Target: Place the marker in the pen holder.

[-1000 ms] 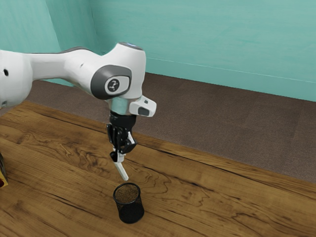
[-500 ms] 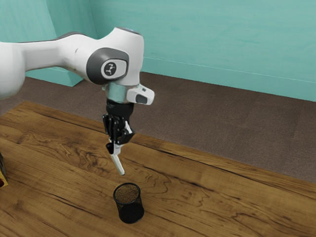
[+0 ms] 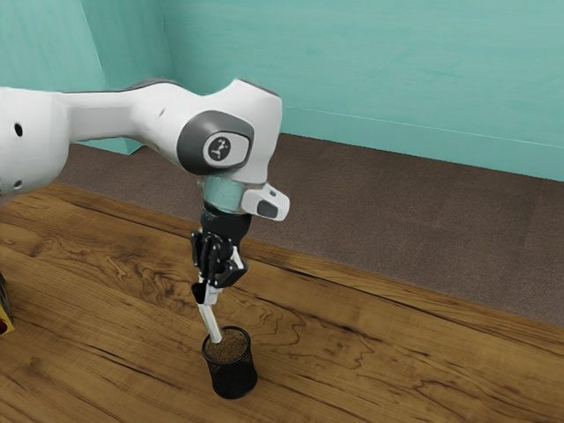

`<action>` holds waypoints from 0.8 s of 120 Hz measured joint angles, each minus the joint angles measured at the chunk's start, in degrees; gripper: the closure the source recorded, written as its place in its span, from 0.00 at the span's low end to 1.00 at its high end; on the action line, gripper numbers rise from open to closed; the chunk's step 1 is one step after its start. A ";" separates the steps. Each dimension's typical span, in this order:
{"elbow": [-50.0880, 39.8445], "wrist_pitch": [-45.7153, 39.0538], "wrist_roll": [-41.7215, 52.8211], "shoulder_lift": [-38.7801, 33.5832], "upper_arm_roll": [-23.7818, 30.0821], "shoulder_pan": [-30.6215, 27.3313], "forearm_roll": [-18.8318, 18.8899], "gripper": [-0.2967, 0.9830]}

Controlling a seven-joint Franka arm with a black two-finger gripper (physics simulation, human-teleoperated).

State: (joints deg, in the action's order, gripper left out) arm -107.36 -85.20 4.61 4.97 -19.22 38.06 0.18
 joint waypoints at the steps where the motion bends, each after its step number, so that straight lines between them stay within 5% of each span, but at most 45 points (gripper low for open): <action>1: -0.08 -0.04 -0.01 0.02 -0.01 -0.03 -0.02 0.83; 24: -1.40 -1.20 -0.29 0.85 0.00 -0.24 -0.73 0.82; 44: -1.39 -1.61 -0.05 1.27 -0.02 0.31 -1.38 0.53; 61: 3.55 -1.73 0.12 -1.69 -0.87 -0.93 -0.71 0.39; 69: 10.42 -1.74 0.20 -5.25 0.34 -7.91 0.65 0.35; 83: 15.71 -1.69 0.61 -7.64 13.28 -33.41 5.50 0.30; 96: 18.37 0.68 1.05 -7.91 15.05 -42.24 6.66 0.27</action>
State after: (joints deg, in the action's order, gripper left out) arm -89.00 -84.52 5.66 -2.93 -4.17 -4.18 6.83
